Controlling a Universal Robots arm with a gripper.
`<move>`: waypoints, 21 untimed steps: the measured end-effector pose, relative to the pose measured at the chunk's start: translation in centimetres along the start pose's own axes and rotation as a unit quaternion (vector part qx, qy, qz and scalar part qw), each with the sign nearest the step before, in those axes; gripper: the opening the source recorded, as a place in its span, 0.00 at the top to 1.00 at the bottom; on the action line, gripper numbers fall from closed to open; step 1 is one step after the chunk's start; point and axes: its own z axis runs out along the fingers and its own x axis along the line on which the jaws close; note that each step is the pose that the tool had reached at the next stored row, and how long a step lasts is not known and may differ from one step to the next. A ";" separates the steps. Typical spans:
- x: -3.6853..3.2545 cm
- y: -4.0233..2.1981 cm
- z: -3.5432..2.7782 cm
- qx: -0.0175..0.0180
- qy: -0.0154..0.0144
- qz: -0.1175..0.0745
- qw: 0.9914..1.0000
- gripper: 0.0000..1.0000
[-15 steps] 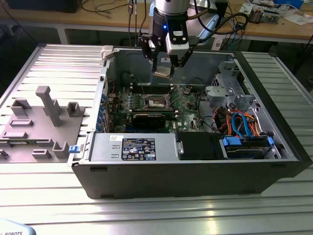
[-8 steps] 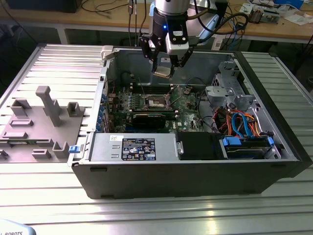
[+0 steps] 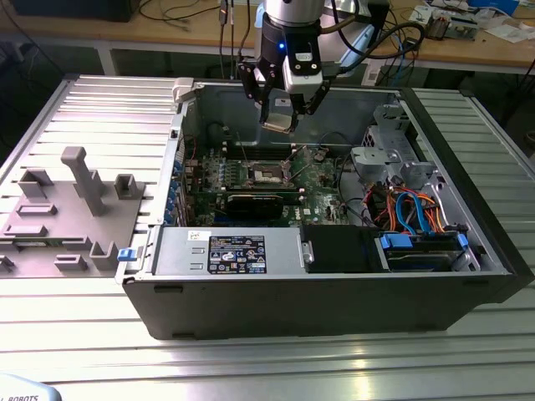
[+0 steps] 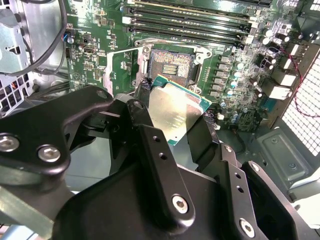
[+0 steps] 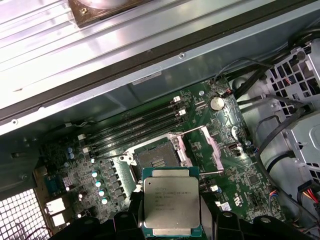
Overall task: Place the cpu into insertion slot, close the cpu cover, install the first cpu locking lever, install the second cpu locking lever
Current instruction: 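Place the cpu into insertion slot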
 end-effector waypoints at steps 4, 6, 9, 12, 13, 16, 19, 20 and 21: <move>0.00 0.00 0.00 0.000 0.000 0.002 1.000 0.46; 0.00 0.00 0.00 0.000 0.000 0.003 1.000 0.46; 0.00 0.00 0.00 0.000 0.000 0.005 1.000 0.46; 0.00 0.00 0.00 0.000 0.000 0.006 1.000 0.46; 0.00 0.00 0.00 0.000 0.000 0.007 1.000 0.46; 0.00 0.00 0.00 0.000 -0.001 0.008 1.000 0.46; 0.00 0.00 0.00 0.000 -0.001 0.010 1.000 0.46; 0.00 0.00 0.00 0.000 -0.001 0.011 1.000 0.46; 0.00 0.00 0.00 0.000 -0.001 0.011 1.000 0.46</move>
